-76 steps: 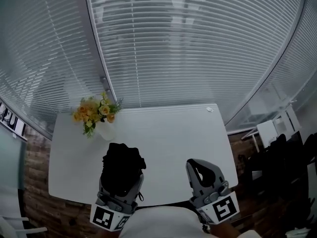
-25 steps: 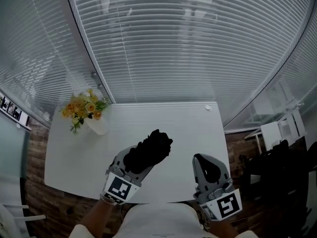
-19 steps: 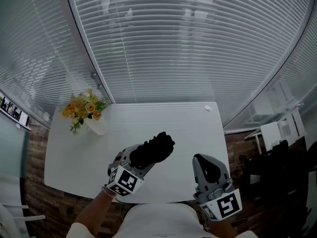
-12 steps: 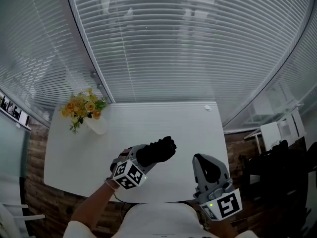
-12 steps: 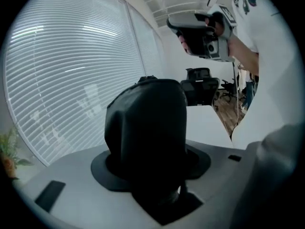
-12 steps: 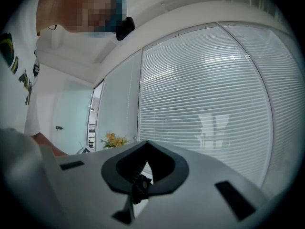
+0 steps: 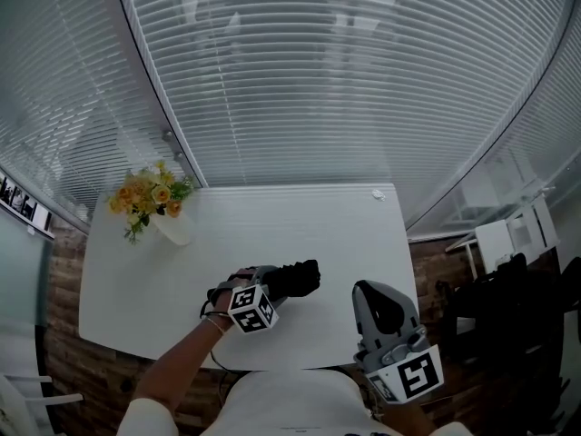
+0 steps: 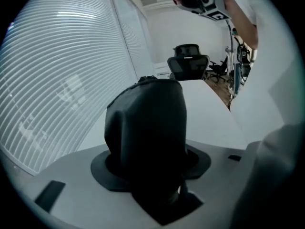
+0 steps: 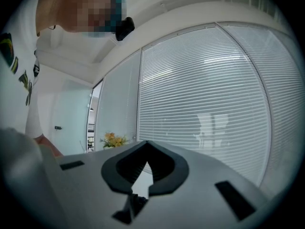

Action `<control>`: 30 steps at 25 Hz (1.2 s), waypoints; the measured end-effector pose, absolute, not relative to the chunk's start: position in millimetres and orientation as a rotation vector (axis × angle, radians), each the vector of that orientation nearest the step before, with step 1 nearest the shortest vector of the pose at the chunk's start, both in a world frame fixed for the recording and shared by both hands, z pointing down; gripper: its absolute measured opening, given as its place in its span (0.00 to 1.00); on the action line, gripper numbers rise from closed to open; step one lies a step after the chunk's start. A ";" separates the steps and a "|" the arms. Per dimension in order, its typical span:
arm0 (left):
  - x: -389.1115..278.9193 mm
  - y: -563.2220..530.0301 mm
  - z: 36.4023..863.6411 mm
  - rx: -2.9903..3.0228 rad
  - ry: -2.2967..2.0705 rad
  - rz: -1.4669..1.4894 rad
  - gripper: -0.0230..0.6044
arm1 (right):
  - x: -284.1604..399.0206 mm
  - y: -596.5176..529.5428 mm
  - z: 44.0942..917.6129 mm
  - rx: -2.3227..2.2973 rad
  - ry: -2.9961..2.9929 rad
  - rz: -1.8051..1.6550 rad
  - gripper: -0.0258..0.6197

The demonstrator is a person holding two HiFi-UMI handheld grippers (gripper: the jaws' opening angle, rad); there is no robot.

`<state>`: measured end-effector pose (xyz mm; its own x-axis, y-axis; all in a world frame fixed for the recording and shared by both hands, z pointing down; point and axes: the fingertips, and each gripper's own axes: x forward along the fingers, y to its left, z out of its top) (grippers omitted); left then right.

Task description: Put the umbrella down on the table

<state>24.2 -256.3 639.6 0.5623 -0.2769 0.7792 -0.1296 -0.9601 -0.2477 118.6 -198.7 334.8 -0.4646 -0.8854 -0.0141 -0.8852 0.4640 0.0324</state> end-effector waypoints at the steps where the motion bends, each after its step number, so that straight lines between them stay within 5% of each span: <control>1: 25.7 -255.3 646.3 -2.618 0.318 -1.374 0.44 | 118.8 -198.8 335.4 1.624 -2.682 -0.052 0.05; 30: 34.3 -250.8 717.6 -2.518 0.171 -1.598 0.45 | 120.4 -202.7 338.6 1.607 -2.678 -0.036 0.05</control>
